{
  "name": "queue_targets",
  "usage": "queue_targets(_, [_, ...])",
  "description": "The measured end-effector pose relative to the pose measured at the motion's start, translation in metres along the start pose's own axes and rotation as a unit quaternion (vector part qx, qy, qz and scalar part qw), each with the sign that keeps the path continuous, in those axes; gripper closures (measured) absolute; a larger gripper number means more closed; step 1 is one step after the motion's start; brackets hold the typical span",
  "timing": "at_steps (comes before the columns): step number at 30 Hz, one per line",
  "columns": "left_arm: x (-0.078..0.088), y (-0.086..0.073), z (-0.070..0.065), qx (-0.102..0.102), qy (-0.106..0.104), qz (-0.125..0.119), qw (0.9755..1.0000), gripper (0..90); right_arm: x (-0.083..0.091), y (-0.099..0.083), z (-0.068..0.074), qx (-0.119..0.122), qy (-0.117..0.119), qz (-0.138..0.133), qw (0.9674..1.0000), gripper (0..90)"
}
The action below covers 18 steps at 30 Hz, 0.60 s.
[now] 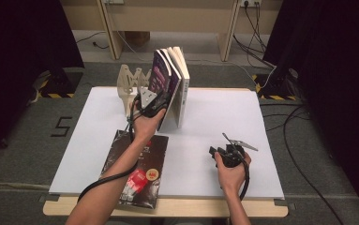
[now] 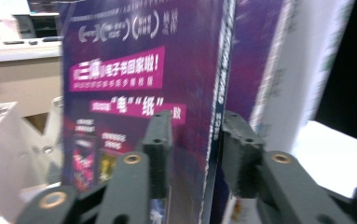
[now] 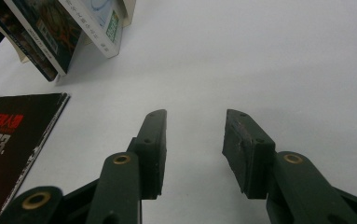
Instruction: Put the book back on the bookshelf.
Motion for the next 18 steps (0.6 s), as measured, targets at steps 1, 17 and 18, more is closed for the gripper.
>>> queue_targets(1, [0.001, 0.001, -0.001, -0.004, -0.002, -0.002, 1.0, 58.0, 0.0, 0.0, 0.0, 0.0, 0.0, 0.001, 1.0, 59.6])
queue_targets(17, [-0.011, 0.0, -0.015, -0.05, 0.032, 0.037, 0.9975, 39.2, -0.002, -0.001, -0.001, 0.005, 0.004, 0.005, 1.0, 59.4])
queue_targets(18, [-0.013, -0.001, -0.015, -0.051, 0.038, 0.04, 0.9972, 39.0, -0.002, -0.001, -0.001, 0.005, 0.003, 0.005, 1.0, 59.4])
Point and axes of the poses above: each handheld gripper's, and its own axes: x roughly backward along the jaws, y roughly out of its top, z roughly to its left, the point moved 5 cm from there along -x, roughly forward along the jaws, and after that the axes turned 10 degrees about y, right-handed, at the moved point
